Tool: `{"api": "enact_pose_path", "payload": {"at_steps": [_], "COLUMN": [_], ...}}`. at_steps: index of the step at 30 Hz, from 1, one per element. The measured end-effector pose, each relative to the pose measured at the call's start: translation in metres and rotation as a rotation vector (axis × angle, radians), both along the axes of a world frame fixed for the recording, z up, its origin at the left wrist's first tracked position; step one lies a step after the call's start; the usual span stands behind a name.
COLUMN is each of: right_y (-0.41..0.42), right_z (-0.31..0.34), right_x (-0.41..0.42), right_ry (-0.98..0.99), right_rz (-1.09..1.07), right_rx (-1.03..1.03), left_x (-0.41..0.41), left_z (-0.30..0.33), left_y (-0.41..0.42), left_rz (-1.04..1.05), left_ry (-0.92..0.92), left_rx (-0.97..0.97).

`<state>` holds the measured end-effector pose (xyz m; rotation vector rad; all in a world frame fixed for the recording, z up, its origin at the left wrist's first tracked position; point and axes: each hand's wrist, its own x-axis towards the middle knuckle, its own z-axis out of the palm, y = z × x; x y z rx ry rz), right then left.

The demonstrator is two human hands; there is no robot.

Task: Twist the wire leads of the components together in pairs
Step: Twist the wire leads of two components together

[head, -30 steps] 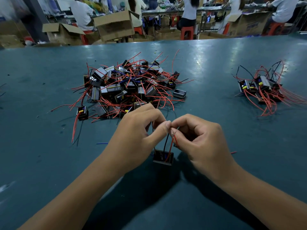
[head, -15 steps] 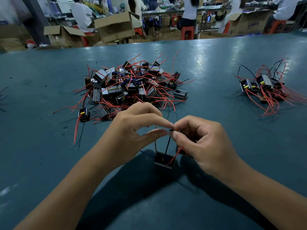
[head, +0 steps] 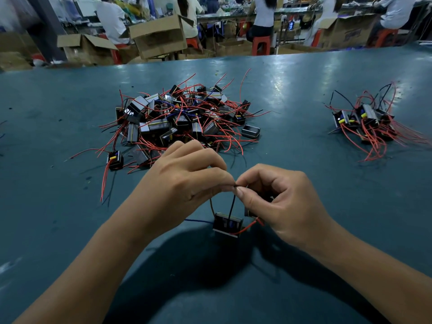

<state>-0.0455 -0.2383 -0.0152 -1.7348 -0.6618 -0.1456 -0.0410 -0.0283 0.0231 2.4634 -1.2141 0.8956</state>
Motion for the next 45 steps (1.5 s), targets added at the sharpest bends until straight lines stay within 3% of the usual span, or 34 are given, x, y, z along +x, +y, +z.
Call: {"api": "enact_pose_path", "payload": {"at_steps": [5,11,19,25,32,45], "right_y": [0.0,0.001,0.001,0.0,-0.004,-0.007], "right_z": [0.003,0.003,-0.002,-0.002,0.0,0.001], "right_x": [-0.002,-0.002,0.005,0.006,0.005,0.003], "right_ry": [-0.084,-0.117,0.05,0.068,0.064,0.076], "right_rz": [-0.046,-0.122,-0.143,-0.092,-0.019,0.037], "right_rx": [-0.06,-0.087,0.044,0.05,0.012,0.005], "left_x": [-0.006,-0.01,-0.015,-0.009,-0.003,-0.004], "left_z": [-0.004,-0.01,-0.006,-0.004,-0.005,-0.001], "left_y": [-0.011,-0.022,-0.016,-0.01,-0.004,-0.002], "left_rz": [0.025,0.075,0.133,0.117,0.126,0.113], "left_ry": [0.255,0.764,0.473,0.19,-0.088,-0.142], "left_rx": [-0.171,-0.546,-0.356,-0.274,-0.05,0.083]}}
